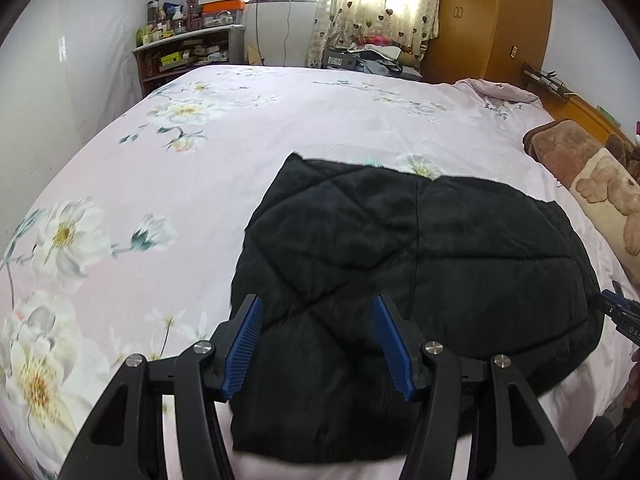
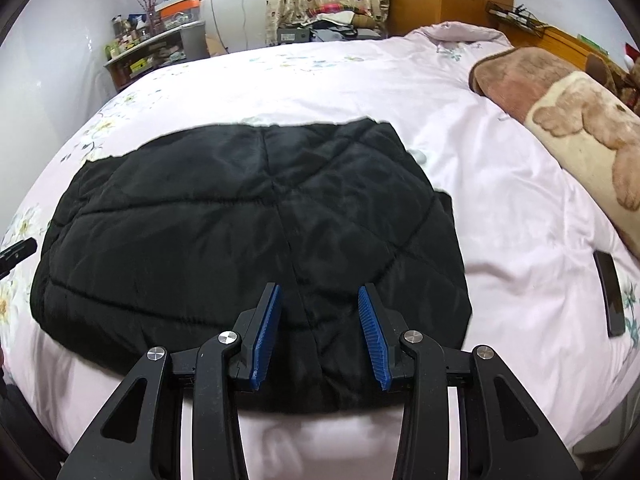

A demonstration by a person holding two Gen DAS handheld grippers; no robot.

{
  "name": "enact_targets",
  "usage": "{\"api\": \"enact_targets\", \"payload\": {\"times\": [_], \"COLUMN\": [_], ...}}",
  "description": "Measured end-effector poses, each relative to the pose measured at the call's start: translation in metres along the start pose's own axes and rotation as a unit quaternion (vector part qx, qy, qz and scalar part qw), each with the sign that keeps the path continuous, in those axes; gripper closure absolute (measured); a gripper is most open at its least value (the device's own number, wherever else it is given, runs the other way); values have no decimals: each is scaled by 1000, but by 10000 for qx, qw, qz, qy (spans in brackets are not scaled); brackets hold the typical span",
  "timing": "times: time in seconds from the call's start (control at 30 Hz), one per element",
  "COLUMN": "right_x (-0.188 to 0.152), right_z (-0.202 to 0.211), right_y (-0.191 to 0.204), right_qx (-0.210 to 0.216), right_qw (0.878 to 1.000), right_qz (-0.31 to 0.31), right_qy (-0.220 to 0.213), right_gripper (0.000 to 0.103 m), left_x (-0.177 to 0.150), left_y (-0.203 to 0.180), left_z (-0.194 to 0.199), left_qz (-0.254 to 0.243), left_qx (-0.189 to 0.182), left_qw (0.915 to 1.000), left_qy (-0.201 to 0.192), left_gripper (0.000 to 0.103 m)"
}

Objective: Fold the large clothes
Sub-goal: 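Pat the black jacket bundle flat with both open tools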

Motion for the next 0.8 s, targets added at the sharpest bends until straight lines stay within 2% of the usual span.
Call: {"api": "enact_targets", "payload": {"times": [0.2, 0.37, 0.63, 0.8], "right_x": [32, 37, 29, 41], "right_z": [-17, -44, -48, -34], "right_y": [0, -8, -8, -15], "right_qx": [22, -31, -95, -140], "right_qw": [10000, 10000, 9998, 9998], "right_qz": [59, -2, 68, 114], "right_qy": [-77, 77, 128, -88], "right_gripper": [62, 62, 62, 62], "left_x": [24, 17, 18, 41], "left_y": [-9, -11, -13, -1], "left_z": [-31, -64, -59, -54], "left_qz": [-120, -95, -188, -184], "left_qx": [82, 32, 68, 153], "left_qw": [9999, 9996, 9995, 9997], "left_qy": [3, 279, 247, 29], "left_gripper": [43, 41, 41, 41]}}
Point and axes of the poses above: each gripper's, at about its wrist camera, not at the fingertips, and z roughly against the way its jaws point, y to its left, x to its top, the point moved 10 cm from there along -z, roughly the way its jaws point, and after that the axes turned 6 degrees about x, right-handed, at the moved point
